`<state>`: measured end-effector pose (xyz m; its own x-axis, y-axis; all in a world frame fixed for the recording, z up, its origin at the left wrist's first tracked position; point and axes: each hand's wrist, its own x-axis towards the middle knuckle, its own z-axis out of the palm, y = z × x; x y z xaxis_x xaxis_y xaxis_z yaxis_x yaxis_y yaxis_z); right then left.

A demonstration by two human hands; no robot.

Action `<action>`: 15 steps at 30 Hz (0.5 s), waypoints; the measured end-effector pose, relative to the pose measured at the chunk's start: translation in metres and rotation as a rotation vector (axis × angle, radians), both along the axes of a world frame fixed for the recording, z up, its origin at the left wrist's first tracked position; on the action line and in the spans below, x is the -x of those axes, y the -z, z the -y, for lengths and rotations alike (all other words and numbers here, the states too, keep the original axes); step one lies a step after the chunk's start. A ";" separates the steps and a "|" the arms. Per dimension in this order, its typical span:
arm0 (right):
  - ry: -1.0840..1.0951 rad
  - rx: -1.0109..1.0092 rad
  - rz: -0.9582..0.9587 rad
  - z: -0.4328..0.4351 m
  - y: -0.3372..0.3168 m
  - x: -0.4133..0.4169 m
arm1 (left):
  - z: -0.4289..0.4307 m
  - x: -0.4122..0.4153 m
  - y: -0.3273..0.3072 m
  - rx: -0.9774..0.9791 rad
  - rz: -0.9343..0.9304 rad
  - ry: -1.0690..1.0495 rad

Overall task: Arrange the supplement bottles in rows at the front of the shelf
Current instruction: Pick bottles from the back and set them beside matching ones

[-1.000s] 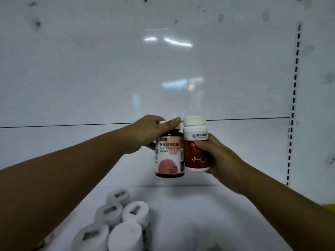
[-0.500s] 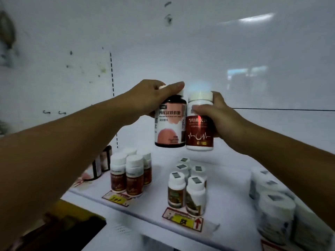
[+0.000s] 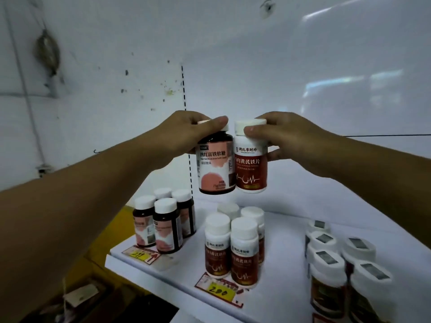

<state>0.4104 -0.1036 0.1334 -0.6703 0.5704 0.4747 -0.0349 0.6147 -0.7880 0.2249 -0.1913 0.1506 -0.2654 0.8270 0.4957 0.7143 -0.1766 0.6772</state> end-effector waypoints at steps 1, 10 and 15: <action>0.004 -0.005 -0.001 -0.008 -0.002 0.007 | -0.005 0.007 -0.002 0.006 -0.021 -0.005; 0.080 0.041 0.093 -0.077 0.013 0.064 | -0.048 0.081 -0.008 -0.020 0.030 -0.021; 0.089 0.108 0.345 -0.102 0.043 0.075 | -0.084 0.117 0.005 0.020 0.069 0.030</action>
